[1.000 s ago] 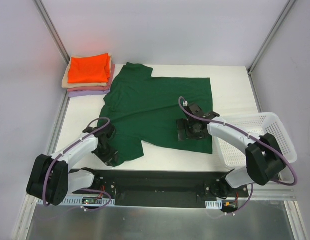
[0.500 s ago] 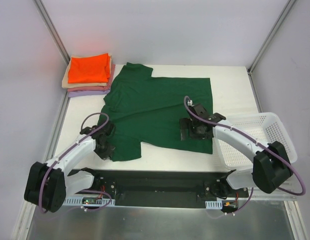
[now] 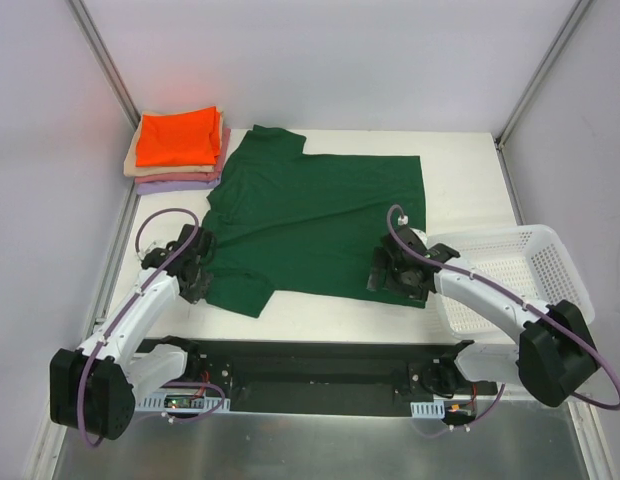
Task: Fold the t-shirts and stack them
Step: Grap the side of the flattened tshirt closest away from the robot with both arms, then fold the flattened tshirt in 1/3 of the way
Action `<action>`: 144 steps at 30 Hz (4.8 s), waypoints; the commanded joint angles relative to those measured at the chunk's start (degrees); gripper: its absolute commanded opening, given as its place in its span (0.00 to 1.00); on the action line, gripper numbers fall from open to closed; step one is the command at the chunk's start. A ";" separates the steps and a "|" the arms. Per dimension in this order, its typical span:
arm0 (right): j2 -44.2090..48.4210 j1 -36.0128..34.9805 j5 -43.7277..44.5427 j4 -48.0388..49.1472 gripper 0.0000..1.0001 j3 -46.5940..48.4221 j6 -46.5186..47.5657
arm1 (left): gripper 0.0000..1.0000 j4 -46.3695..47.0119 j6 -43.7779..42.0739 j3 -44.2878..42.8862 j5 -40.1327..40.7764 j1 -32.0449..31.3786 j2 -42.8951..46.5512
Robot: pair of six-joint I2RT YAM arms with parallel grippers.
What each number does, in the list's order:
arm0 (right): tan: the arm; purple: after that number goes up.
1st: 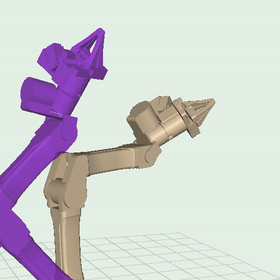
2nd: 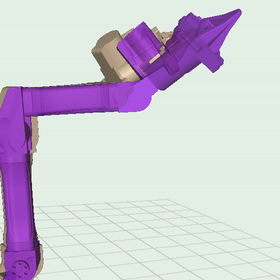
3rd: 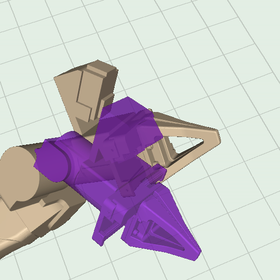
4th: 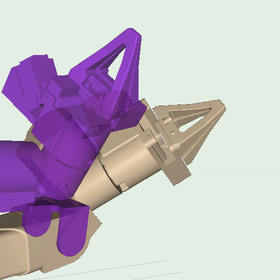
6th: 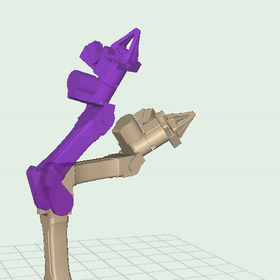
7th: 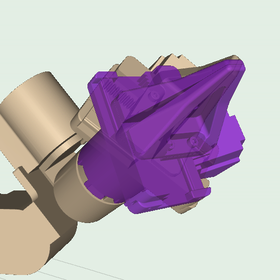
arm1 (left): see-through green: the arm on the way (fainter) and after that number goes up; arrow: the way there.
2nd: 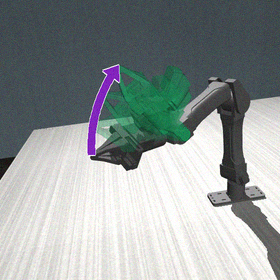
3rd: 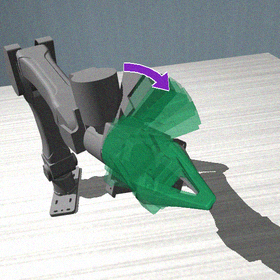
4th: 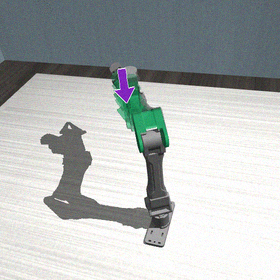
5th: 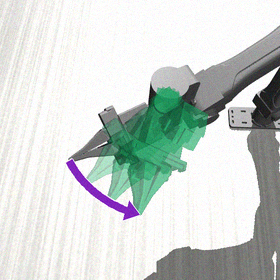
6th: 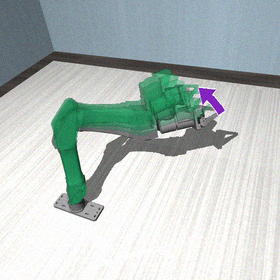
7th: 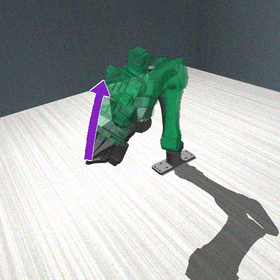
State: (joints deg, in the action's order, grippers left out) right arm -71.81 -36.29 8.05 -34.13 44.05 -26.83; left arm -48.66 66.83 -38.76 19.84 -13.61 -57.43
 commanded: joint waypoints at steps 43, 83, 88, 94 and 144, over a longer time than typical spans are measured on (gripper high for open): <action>-10.37 -3.78 17.08 -1.45 0.17 -3.98 -12.90 | 0.00 -1.96 -1.43 0.36 -1.90 1.48 3.20; -13.17 1.22 17.08 -15.53 0.10 14.30 3.09 | 0.00 12.89 -4.69 -16.77 -10.26 0.95 -5.75; -15.72 4.12 16.65 -15.79 0.11 18.43 7.75 | 0.00 15.52 -6.71 -22.13 -9.38 0.95 -14.10; -19.59 6.94 14.71 -14.39 0.11 23.00 12.15 | 0.00 16.50 -10.57 -31.71 -9.99 0.95 -24.82; -26.63 6.68 3.46 -13.51 0.96 33.82 30.61 | 0.99 25.37 -22.89 -22.86 -25.64 2.70 -43.20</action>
State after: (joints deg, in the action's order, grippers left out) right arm -100.40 -28.03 13.87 -48.69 79.40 3.90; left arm -25.89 41.93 -64.55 -4.23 -12.53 -99.26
